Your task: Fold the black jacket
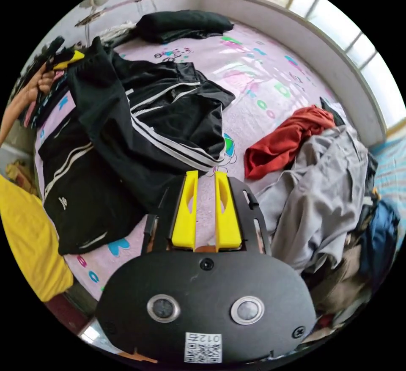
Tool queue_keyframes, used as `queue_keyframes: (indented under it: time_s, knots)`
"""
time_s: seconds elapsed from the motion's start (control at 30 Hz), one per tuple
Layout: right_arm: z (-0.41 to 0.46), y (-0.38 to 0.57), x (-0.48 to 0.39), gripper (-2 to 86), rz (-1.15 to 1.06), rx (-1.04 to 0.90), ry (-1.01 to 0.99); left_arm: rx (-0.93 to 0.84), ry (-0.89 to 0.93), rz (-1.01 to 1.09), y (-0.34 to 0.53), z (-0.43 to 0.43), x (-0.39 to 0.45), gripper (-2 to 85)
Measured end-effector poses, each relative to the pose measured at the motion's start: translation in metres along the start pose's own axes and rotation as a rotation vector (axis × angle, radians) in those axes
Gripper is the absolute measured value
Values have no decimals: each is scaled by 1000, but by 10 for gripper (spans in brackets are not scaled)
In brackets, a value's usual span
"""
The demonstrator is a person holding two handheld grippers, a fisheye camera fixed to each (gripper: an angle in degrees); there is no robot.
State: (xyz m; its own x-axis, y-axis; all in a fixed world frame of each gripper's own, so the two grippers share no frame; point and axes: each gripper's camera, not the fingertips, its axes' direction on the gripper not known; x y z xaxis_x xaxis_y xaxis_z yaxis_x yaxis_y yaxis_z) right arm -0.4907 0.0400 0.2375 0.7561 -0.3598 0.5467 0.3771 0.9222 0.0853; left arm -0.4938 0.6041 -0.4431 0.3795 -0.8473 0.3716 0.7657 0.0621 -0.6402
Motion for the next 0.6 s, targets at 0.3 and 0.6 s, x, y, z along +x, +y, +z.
queue_keyframes:
  time_s: [0.3,0.6]
  knots:
    - [10,-95,8,44,-399,-237,-11,19,49,98,5,33,-32,44]
    - [-12,-107,137,9,205,-71,-400,75,-1,-189,35,79,-161,50]
